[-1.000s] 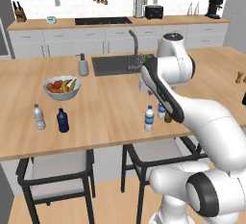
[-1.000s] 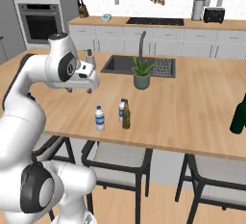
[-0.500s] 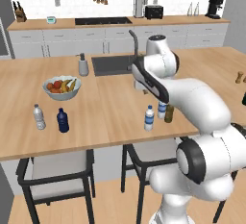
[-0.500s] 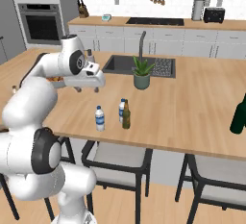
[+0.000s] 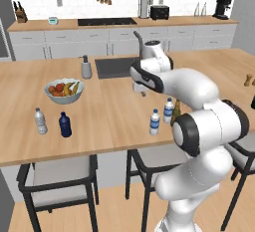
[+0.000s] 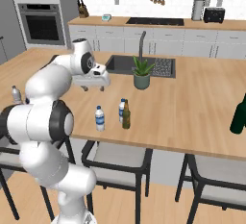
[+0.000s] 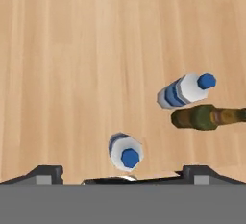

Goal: Move the plastic bottles in the middle to the plastics group, and the glass bottles in the middle to the glass group.

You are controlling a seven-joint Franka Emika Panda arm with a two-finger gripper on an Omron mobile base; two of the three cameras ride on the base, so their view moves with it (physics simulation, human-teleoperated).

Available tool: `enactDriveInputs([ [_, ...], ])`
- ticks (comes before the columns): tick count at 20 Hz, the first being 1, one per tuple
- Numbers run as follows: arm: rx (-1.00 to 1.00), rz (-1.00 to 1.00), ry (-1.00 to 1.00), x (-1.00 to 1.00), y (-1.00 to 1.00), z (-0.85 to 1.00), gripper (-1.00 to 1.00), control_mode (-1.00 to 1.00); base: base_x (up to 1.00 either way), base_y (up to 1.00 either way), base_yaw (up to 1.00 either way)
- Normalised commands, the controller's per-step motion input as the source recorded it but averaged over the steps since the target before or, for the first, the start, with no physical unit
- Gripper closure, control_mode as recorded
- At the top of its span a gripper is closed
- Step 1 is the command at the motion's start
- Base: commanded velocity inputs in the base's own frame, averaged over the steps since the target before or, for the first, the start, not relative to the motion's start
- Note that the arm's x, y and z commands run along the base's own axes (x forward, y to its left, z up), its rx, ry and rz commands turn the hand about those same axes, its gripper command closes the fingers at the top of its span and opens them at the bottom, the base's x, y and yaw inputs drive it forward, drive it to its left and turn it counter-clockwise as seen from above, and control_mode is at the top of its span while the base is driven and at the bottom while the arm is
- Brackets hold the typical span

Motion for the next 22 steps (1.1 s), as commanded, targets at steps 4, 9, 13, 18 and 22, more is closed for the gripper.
enactDriveInputs([
  [4,0.01,0.0,-0.01,0.06,-0.04,-0.28,-1.0,-1.0,0.0,0.0,0.0],
  [9,0.04,0.0,-0.02,-0.76,-0.02,0.0,-1.0,-1.0,0.0,0.0,0.0],
  [13,0.02,0.0,-0.05,-0.83,0.0,-0.11,-1.0,-1.0,0.0,0.0,0.0],
  [18,0.0,0.0,-0.09,-0.2,-0.03,-0.46,-1.0,-1.0,0.0,0.0,0.0],
  [22,0.07,0.0,-0.13,0.12,-0.15,-0.37,-1.0,-1.0,0.0,0.0,0.0],
])
